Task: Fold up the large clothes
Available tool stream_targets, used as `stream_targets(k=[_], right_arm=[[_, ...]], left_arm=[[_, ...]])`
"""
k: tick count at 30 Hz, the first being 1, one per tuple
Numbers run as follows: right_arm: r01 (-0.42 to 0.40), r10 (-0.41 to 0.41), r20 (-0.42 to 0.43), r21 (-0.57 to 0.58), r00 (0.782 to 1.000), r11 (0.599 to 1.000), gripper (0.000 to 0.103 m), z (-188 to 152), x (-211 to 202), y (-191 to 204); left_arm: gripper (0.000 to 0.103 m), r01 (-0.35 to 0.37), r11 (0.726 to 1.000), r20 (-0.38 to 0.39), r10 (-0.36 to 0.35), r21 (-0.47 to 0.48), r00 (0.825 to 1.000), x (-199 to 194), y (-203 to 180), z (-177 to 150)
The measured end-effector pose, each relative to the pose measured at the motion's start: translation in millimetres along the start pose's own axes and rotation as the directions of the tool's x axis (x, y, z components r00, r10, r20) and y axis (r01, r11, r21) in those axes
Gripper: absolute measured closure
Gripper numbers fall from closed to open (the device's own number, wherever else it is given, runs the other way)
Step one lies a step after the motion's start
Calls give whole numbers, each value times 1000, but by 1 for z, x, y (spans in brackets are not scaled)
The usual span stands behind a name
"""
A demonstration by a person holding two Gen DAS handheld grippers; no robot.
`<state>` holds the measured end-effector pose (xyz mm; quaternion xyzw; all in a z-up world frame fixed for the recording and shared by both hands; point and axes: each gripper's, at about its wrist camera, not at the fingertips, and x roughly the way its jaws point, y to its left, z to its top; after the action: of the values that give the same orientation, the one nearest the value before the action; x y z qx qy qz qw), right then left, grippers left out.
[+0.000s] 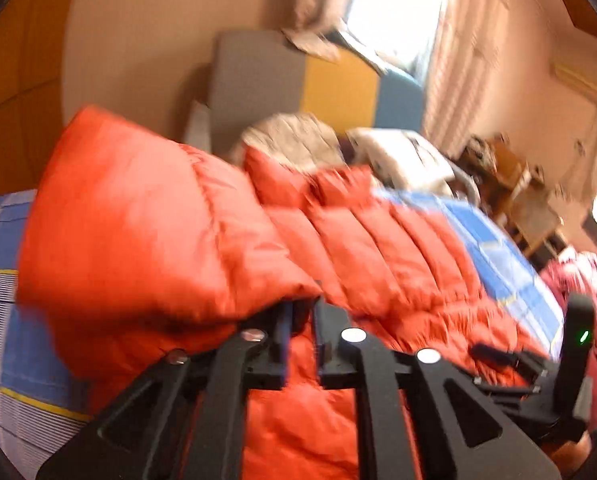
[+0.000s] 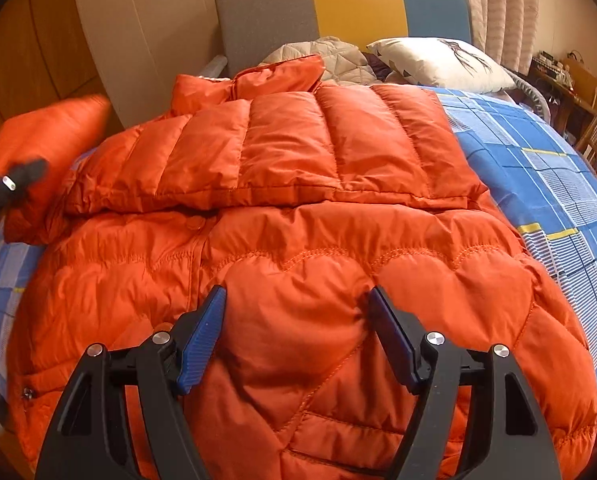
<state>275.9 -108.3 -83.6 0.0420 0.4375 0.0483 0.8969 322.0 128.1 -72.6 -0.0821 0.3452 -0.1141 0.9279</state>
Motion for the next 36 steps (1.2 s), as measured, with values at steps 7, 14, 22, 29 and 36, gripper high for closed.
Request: stream_targets(k=[7,14,22,29,36], right_arm=[[-26,26,2,43,1000,999,30,1,-2,-11],[-1,-1,21,65,1000,998,30,2,-13,-20],[11,-14,22,143,1000,990,34,4,-19,-46],[-141,134,59,133,989,981,36,9,-27,-32],[-308,308,27,178,951,935,40,28,4,12]], left_arm=[[27,115,992,-48,-112,50,992,-1,-21,-27],[18,147,972,-46,-140,186,989,-3,-57,-10],[10,282,898,-108,-260,339,960,-30,-96,-21],[10,252,963,-48,-249,97,967,-63,-36,-53],[12,9,989,-69,-20,-148,997,-63,39,-73]])
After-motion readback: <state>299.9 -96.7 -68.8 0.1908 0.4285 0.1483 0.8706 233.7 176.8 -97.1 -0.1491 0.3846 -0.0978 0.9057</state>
